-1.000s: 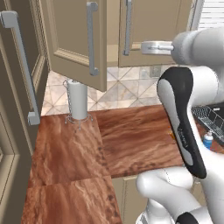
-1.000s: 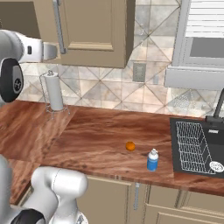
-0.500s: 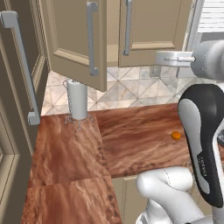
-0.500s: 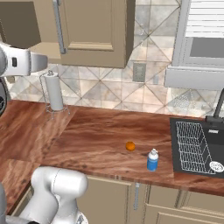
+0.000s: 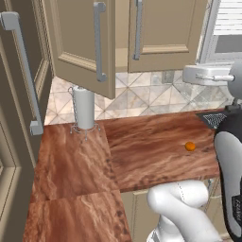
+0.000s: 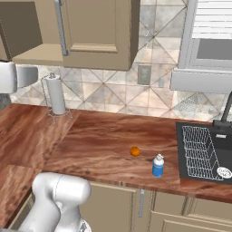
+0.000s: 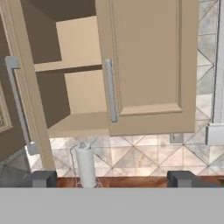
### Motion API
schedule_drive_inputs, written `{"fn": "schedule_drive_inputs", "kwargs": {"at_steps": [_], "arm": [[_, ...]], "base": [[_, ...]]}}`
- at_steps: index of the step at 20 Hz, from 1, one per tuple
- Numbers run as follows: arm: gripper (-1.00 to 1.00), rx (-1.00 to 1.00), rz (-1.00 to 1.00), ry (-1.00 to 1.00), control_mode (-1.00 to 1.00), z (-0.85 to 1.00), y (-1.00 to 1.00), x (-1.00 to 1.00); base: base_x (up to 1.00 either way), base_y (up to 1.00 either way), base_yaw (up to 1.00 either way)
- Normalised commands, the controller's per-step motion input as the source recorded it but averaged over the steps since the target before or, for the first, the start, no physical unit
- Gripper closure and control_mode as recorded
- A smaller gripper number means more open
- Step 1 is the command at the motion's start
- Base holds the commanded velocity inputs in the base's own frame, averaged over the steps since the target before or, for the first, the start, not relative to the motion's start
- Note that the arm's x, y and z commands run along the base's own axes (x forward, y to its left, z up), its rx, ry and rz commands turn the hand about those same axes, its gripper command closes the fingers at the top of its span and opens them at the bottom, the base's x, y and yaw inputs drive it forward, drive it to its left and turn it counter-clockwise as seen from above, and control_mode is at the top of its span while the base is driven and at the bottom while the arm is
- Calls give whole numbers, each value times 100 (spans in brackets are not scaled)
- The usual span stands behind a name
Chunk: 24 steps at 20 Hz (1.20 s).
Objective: Open the cabinet. Pick the soap dispenser and place it next to the sink. Then close the cabinet.
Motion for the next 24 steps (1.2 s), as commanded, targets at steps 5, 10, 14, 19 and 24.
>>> {"fn": "schedule_drive_inputs", "kwargs": {"at_steps": [5, 10, 14, 19, 24], "arm": [[-100, 0, 0, -13, -100, 2, 14, -59], [-100, 0, 0, -15, -100, 0, 18, -58], [-100, 0, 0, -18, -100, 0, 26, -37], [-100, -2, 0, -18, -100, 0, 11, -1], [-100, 0, 0, -14, -100, 0, 4, -7]], "base": [[0, 0, 0], [0, 0, 0], [0, 0, 0], [0, 0, 0], [0, 0, 0]]}}
